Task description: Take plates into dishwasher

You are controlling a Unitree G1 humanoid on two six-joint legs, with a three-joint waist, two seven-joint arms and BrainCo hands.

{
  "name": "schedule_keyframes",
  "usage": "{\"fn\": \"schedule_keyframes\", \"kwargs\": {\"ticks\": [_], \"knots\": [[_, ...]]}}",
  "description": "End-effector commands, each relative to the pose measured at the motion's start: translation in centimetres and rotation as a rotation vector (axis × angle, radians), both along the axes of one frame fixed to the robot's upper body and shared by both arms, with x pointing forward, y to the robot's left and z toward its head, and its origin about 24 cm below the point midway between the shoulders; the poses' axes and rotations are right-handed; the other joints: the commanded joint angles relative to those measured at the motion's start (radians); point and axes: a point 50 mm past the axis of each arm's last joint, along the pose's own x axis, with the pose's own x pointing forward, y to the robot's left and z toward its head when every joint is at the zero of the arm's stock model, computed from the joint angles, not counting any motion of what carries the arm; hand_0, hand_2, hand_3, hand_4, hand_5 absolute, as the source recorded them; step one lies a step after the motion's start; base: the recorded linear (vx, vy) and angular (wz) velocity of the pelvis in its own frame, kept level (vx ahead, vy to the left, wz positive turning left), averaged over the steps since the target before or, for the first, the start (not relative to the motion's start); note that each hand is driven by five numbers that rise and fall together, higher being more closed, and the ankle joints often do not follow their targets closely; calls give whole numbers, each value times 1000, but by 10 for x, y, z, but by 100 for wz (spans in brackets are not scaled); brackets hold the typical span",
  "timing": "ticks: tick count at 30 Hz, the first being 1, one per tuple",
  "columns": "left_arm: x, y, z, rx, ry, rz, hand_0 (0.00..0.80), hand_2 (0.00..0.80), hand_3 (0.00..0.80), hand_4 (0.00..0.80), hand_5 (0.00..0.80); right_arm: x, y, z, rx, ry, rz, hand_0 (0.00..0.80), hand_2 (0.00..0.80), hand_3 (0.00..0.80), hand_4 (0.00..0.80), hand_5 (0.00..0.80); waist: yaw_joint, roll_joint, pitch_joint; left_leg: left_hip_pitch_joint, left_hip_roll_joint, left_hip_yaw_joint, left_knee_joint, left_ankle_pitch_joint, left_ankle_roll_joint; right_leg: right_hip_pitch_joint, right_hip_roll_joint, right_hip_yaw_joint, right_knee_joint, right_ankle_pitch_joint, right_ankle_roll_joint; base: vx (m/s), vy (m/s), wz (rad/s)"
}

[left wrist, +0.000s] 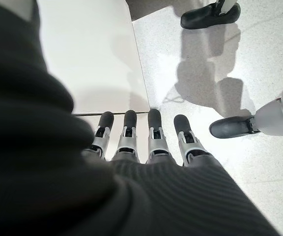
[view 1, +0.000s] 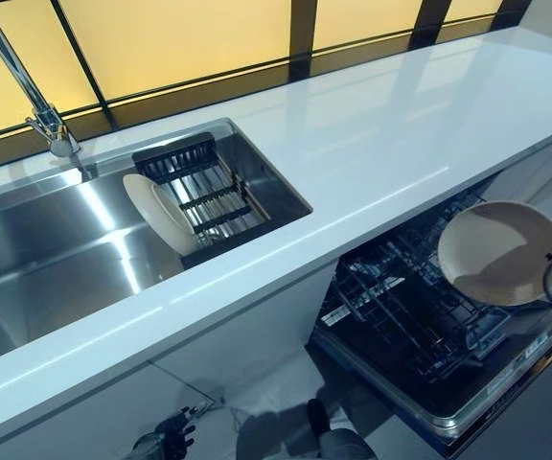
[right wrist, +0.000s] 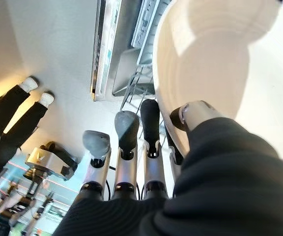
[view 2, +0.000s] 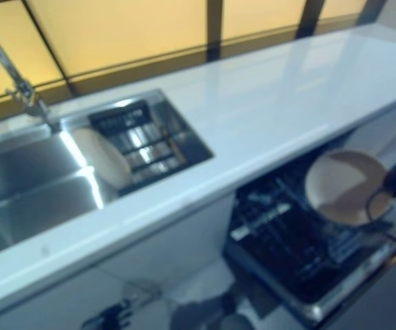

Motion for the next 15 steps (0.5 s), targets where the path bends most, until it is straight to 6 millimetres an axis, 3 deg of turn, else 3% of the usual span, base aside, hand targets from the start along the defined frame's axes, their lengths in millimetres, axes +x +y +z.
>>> {"fn": "schedule_keyframes", "kwargs": {"ticks": [1, 15], "knots": [[18, 14, 8, 62, -29, -43, 0, 0, 0, 0, 0, 2, -2, 1, -127, -25, -46, 800, 800, 800, 800, 800, 21, -72, 5, 27, 27, -71, -1, -17, 32, 35, -75, -15, 3, -13, 73, 0, 0, 0], [26, 11, 11, 49, -53, -95, 0, 0, 0, 0, 0, -9, -13, -32, -392, 46, -198, 800, 800, 800, 800, 800, 70, -37, 28, 6, 25, -120, -1, -15, 36, 33, -87, -30, 3, -20, 75, -10, -4, 4]]}}
